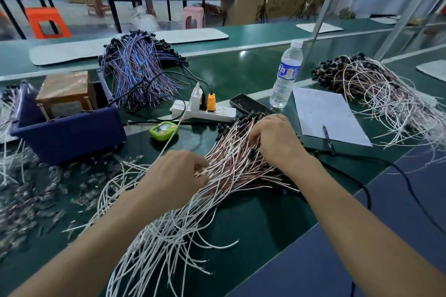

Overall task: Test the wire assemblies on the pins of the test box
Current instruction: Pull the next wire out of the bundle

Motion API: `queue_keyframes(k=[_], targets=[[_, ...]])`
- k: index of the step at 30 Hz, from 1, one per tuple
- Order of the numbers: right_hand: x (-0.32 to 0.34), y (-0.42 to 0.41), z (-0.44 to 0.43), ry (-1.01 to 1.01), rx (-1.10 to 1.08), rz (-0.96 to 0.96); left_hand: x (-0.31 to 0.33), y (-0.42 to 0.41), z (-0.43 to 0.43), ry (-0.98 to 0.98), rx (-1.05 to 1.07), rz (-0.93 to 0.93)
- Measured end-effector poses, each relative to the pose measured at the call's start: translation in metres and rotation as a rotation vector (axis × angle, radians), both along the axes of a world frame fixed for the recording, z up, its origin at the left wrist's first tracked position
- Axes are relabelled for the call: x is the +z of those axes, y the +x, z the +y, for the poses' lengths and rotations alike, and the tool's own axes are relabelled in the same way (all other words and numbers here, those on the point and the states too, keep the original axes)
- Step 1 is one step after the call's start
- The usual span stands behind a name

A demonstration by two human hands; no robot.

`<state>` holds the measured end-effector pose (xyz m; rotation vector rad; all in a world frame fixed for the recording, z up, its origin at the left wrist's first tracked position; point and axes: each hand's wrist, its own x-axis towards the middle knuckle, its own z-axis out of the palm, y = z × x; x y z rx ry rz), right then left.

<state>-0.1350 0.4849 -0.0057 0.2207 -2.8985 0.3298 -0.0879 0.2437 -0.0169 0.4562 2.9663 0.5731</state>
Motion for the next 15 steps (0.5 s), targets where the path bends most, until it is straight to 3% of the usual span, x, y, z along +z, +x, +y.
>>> queue_keyframes(k=[5, 10, 15], targets=[[0.007, 0.015, 0.001, -0.09, 0.038, 0.161, -0.021, -0.004, -0.003, 0.027, -0.075, -0.031], [-0.012, 0.034, -0.021, 0.131, 0.113, -0.045, -0.051, 0.0, 0.005, 0.029, -0.118, -0.072], [-0.023, 0.039, -0.018, 0.185, 0.175, 0.008, -0.051, -0.001, 0.006, 0.071, -0.106, -0.124]])
